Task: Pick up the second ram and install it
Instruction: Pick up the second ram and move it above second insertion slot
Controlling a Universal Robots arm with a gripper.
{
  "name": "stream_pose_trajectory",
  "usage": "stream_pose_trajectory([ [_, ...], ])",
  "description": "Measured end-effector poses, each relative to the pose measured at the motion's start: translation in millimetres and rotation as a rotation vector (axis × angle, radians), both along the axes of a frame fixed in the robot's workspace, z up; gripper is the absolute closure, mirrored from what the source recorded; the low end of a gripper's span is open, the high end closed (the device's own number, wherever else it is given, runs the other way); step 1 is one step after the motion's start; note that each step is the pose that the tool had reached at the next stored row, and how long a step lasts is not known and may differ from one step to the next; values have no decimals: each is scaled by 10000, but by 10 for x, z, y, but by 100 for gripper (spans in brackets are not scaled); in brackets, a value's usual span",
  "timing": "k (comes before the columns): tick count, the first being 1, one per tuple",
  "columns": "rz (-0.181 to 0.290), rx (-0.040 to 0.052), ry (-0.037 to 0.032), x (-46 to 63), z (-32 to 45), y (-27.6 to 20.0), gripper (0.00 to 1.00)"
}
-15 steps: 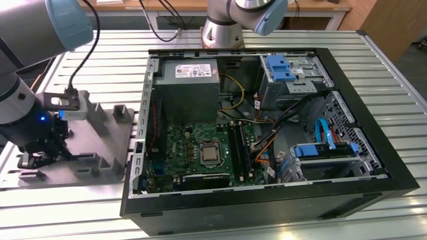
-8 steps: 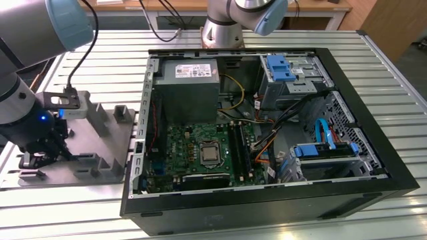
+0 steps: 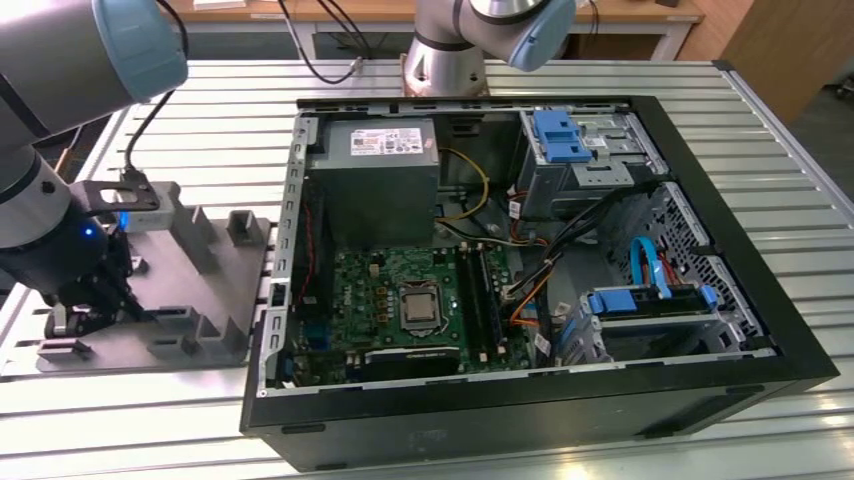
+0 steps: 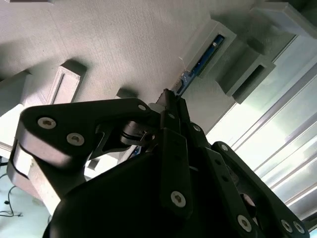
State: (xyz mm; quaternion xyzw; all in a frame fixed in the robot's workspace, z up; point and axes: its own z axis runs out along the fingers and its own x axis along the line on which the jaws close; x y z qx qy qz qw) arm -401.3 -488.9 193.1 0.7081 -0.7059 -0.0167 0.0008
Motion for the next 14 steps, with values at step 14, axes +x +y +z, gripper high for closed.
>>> stream_pose_trajectory([
  [14,1,6,-8,1,22,1,86],
])
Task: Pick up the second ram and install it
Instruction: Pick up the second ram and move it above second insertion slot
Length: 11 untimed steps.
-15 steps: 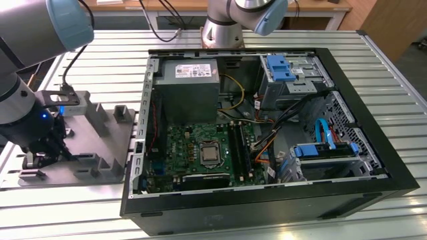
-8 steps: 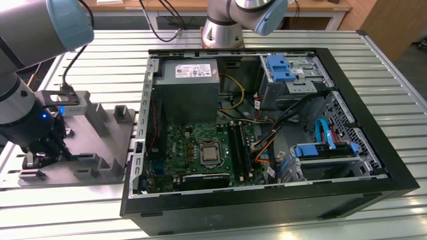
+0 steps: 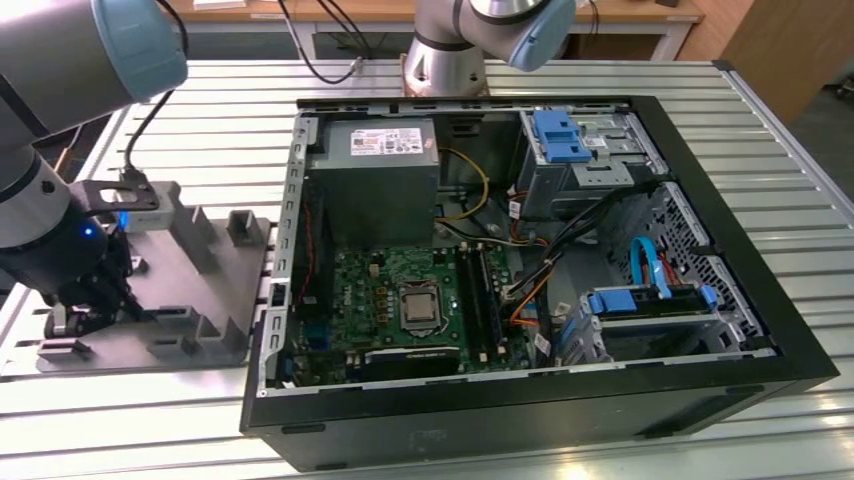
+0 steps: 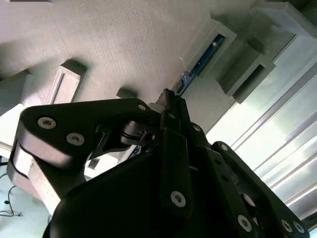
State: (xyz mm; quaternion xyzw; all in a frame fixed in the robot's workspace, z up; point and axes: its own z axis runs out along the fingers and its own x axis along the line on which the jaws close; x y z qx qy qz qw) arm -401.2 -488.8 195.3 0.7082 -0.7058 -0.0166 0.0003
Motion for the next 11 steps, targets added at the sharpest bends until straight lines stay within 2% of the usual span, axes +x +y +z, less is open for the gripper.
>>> stream_pose_trajectory([
  [4,0,-5,7,-1,166,-1,86],
  [11,1,12,8,-1,395,-1,86],
])
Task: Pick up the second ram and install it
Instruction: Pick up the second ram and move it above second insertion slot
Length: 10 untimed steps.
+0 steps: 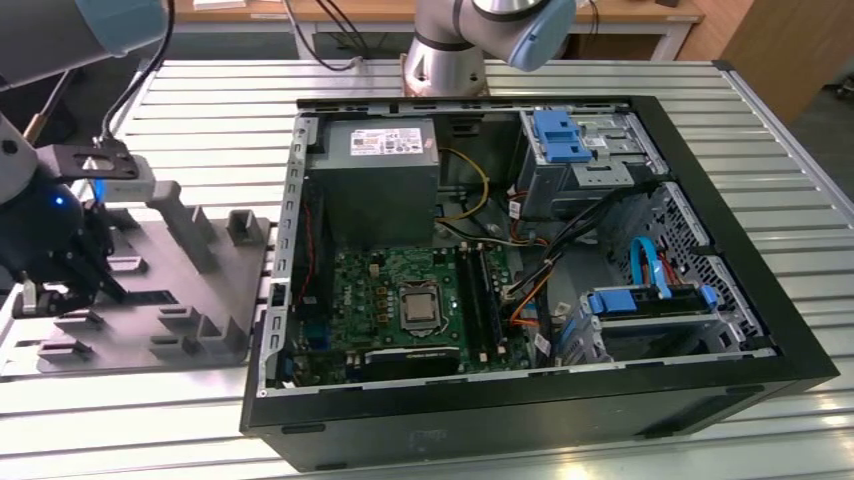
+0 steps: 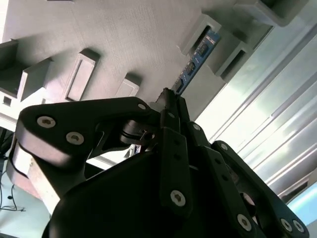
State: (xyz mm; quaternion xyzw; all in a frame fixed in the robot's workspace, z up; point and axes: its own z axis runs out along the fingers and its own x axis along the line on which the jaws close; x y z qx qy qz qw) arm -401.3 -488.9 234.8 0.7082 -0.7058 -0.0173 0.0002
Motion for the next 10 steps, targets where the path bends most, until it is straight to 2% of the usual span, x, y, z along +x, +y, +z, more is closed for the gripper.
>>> stream_pose_trajectory([
  [10,0,15,-1,0,149,0,86],
])
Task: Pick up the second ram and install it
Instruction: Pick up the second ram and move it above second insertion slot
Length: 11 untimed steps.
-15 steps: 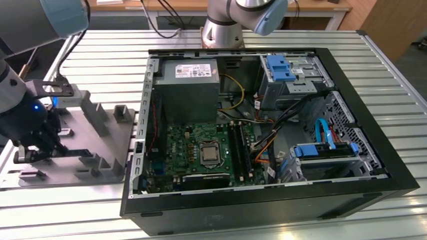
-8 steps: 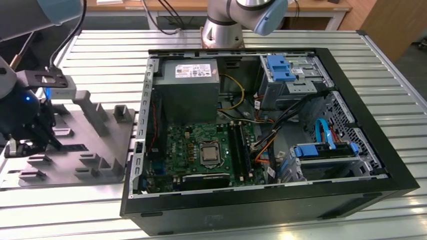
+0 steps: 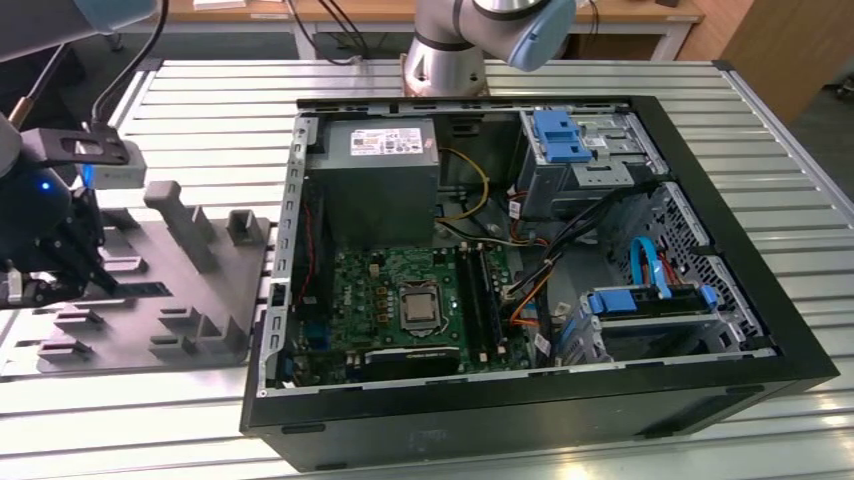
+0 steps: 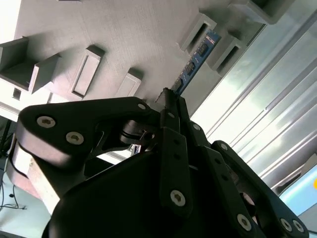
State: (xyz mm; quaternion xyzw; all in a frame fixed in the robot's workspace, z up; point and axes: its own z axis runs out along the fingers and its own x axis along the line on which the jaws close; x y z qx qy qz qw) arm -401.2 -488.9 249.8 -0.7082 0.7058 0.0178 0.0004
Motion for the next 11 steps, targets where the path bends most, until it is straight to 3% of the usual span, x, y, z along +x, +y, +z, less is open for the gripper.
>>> stream_pose_trajectory([
  [11,0,2,1,0,61,1,86],
])
